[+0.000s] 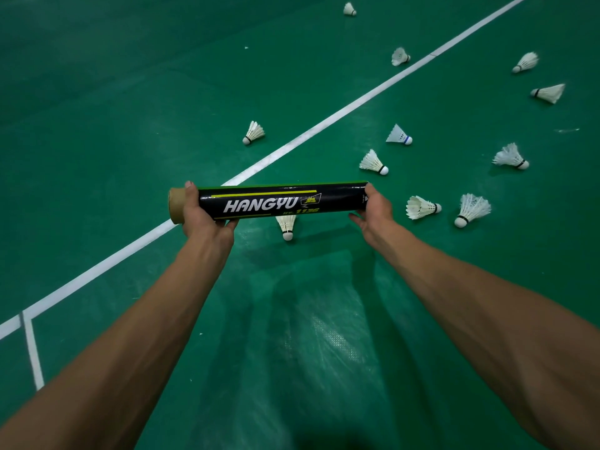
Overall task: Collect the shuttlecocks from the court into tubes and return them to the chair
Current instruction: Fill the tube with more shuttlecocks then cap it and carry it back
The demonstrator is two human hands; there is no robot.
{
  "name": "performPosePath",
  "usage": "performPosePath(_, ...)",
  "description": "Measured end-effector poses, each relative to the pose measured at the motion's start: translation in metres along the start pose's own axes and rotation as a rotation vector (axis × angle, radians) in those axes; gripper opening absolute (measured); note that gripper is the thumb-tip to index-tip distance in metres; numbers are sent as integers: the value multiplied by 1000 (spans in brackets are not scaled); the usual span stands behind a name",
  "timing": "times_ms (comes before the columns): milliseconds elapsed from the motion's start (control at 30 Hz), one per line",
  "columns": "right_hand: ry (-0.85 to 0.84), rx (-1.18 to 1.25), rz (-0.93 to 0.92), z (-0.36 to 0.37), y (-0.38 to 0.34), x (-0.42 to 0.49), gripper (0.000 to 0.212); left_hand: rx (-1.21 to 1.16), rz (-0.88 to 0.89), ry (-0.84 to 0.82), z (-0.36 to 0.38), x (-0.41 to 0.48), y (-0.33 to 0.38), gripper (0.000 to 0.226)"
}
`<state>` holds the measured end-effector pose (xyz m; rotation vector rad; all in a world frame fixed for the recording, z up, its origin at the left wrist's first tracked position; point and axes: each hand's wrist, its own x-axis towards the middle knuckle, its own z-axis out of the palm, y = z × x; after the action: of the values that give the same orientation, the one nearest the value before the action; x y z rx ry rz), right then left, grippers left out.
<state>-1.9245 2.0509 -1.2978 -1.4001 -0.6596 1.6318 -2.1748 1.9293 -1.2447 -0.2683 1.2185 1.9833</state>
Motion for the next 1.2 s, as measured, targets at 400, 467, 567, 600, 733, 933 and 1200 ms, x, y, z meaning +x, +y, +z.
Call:
performPosePath(400,13,-236,-84,6,-4,-2,19,13,46,-5,3,-5,10,62)
performPosePath(467,-58,-315,23,4,6,-6,22,21,88,-36,13,-4,22,66)
performPosePath(567,-133,-548,119,7,15,-11,55,66,237,-136,37,-14,43,63)
performPosePath(600,-140,-603,115,11,16,-13,59,98,308,-192,46,-19,49,62)
performPosePath(733,-252,-780,-25,42,22,-12,64,254,657,-440,74,-41,72,64)
performPosePath(933,-373,-1117,-273,92,33,-17,69,806,1059,-784,63,-49,67,68)
performPosePath(1200,-396,-1441,-340,127,71,-6,77,1224,1221,-832,-17,18,57,56)
